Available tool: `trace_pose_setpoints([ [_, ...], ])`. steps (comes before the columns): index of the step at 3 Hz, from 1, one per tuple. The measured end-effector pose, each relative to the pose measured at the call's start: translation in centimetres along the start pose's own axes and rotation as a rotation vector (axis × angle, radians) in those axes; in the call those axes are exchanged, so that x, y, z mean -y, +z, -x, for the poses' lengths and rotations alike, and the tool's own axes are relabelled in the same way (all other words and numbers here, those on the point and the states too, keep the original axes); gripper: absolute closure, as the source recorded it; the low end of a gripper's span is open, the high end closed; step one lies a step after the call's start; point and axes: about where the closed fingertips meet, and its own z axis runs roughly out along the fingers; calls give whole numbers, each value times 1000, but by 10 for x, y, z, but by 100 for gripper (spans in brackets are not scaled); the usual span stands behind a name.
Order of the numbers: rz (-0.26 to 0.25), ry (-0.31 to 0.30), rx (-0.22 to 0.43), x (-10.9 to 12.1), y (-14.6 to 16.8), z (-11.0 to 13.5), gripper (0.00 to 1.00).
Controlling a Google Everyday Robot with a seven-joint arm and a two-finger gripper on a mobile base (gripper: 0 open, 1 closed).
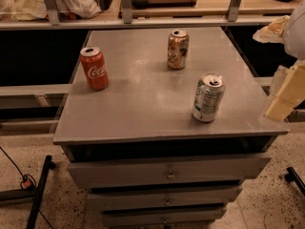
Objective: Move 7up can near coke can
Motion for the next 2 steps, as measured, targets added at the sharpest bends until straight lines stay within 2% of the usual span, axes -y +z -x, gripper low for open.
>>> trace_pose_setpoints([
  [1, -2, -12, 2, 9, 9, 5, 0],
  [2, 23, 8, 49, 28, 34, 7, 0],
])
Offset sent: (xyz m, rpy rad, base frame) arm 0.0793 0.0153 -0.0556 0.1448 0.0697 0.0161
